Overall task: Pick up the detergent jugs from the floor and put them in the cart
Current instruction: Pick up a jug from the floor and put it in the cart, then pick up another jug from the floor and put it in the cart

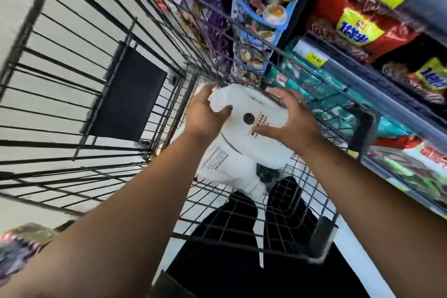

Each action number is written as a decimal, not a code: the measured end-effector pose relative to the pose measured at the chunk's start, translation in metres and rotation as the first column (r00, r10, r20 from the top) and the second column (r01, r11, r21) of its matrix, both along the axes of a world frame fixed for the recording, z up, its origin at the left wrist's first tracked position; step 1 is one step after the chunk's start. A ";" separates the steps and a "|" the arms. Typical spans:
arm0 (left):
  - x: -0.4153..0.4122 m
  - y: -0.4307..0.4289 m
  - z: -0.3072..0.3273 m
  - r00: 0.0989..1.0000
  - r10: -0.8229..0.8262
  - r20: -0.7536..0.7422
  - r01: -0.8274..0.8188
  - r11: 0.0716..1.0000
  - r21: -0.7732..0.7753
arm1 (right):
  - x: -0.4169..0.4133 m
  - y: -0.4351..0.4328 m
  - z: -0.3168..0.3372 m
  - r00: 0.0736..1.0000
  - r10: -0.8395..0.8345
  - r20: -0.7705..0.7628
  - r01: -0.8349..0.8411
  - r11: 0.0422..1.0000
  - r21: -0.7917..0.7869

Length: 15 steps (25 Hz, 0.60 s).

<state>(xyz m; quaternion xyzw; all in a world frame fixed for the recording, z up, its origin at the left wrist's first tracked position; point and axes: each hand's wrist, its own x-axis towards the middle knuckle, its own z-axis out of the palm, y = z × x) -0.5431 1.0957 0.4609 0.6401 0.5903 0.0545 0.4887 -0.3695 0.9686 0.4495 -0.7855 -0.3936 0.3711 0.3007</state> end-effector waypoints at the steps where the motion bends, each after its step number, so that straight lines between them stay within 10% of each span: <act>1: 0.000 -0.007 0.013 0.999 -0.046 0.012 0.046 0.999 0.027 | 0.001 -0.009 0.017 1.000 -0.024 0.017 0.024 1.000 -0.008; 15: 0.093 -0.198 0.193 0.794 -0.517 0.320 0.469 0.856 0.218 | 0.053 -0.249 0.199 0.871 -0.492 0.004 0.471 0.835 0.283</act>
